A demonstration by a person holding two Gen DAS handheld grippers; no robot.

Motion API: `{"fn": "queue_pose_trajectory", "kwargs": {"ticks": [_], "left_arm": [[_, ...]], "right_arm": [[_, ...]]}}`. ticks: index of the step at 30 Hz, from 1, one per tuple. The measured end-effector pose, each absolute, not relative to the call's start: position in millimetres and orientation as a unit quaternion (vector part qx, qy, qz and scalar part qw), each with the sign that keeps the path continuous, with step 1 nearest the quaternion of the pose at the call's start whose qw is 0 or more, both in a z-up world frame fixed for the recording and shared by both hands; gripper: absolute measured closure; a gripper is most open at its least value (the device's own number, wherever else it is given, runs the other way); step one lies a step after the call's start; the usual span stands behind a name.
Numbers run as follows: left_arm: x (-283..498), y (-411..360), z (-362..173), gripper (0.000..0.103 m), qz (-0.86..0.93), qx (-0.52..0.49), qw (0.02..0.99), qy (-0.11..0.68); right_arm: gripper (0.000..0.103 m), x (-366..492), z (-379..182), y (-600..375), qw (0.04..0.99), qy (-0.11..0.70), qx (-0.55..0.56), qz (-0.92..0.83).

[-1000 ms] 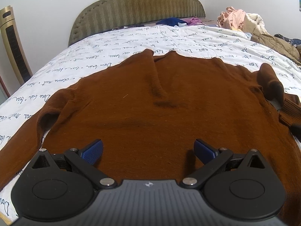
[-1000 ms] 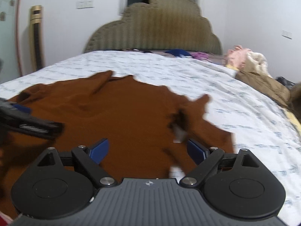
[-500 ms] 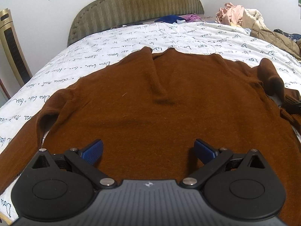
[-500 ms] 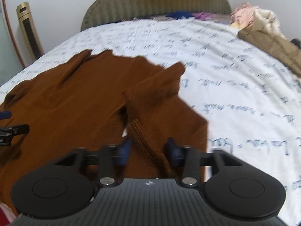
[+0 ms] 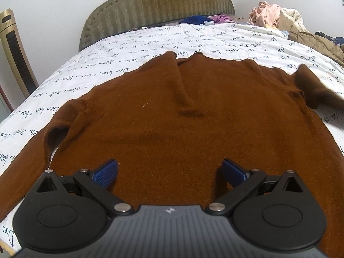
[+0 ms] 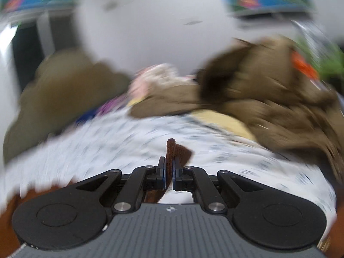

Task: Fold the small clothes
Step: 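Lift the held sleeve with the right tool and carry it across the body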

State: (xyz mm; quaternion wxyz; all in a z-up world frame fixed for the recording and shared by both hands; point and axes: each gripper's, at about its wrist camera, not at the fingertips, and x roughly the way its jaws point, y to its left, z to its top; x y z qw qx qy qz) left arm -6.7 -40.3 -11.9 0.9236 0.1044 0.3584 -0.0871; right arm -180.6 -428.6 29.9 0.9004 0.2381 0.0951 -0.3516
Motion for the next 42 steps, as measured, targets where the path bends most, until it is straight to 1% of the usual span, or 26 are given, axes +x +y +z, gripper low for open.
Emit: {"fn": "queue_pose_trajectory", "kwargs": {"ticks": [2, 4, 5, 6, 7, 8, 9, 11, 12, 13, 14, 15, 16, 17, 20, 24, 27, 29, 32, 38, 42], "left_arm": [[-6, -41, -12, 0.0, -0.087, 0.103, 0.923, 0.359], [-7, -42, -13, 0.0, -0.088, 0.105, 0.923, 0.359], [-7, -43, -13, 0.0, -0.088, 0.107, 0.923, 0.359], [-8, -44, -14, 0.0, -0.089, 0.108, 0.923, 0.359], [-8, -44, -14, 0.0, -0.089, 0.11, 0.923, 0.359], [-8, -45, -14, 0.0, -0.09, 0.111, 0.922, 0.359], [-9, -45, -14, 0.0, -0.092, 0.112, 0.922, 0.359], [-9, -46, -14, 0.0, -0.092, 0.114, 0.922, 0.358], [-9, -46, -14, 0.0, -0.091, 0.114, 0.922, 0.358], [-8, -45, -13, 0.0, -0.09, 0.113, 0.923, 0.358], [-8, -44, -13, 0.0, -0.089, 0.111, 0.923, 0.358], [-7, -43, -13, 0.0, -0.088, 0.109, 0.923, 0.359], [-7, -42, -13, 0.0, -0.088, 0.109, 0.923, 0.359], [-7, -41, -12, 0.0, -0.087, 0.109, 0.924, 0.357], [-5, -37, -8, 0.0, -0.085, 0.105, 0.927, 0.349], [1, -24, 2, 0.0, -0.08, 0.078, 0.933, 0.341], [8, -15, 5, 0.0, -0.066, 0.055, 0.936, 0.341], [13, -12, 4, 0.0, -0.062, 0.046, 0.936, 0.344], [15, -9, 3, 0.0, -0.065, 0.043, 0.936, 0.342], [15, -5, 3, 0.0, -0.044, 0.046, 0.95, 0.305], [21, 1, 0, 0.0, -0.056, 0.03, 0.946, 0.318]], "right_arm": [[0.095, -204, 17, -446, 0.877, 0.076, 0.29, -0.377], [0.095, -212, 2, -455, 0.863, 0.09, 0.316, -0.383], [0.092, -213, -6, -458, 0.86, 0.102, 0.331, -0.375], [0.085, -213, -15, -459, 0.855, 0.112, 0.35, -0.365], [0.083, -212, -23, -458, 0.849, 0.12, 0.367, -0.36], [0.077, -211, -31, -458, 0.841, 0.126, 0.388, -0.354], [0.067, -213, -38, -461, 0.835, 0.123, 0.412, -0.344], [0.056, -212, -48, -460, 0.826, 0.107, 0.451, -0.32], [0.056, -208, -49, -463, 0.825, 0.104, 0.457, -0.316], [0.056, -203, -49, -462, 0.826, 0.105, 0.452, -0.32], [0.059, -199, -48, -462, 0.829, 0.104, 0.445, -0.324], [0.076, -195, -48, -464, 0.829, 0.101, 0.442, -0.328], [0.089, -192, -48, -465, 0.827, 0.099, 0.443, -0.332], [0.091, -190, -49, -468, 0.823, 0.099, 0.447, -0.336], [0.092, -191, -41, -476, 0.825, 0.075, 0.438, -0.349], [0.092, -200, -2, -477, 0.831, 0.007, 0.361, -0.423], [0.092, -191, 26, -467, 0.839, -0.012, 0.303, -0.451], [0.092, -171, 40, -453, 0.864, 0.004, 0.264, -0.429], [0.092, -124, 50, -422, 0.907, 0.048, 0.211, -0.361], [0.092, -41, 51, -358, 0.954, 0.116, 0.17, -0.22], [0.092, -1, 54, -314, 0.967, 0.148, 0.138, -0.157]]}}
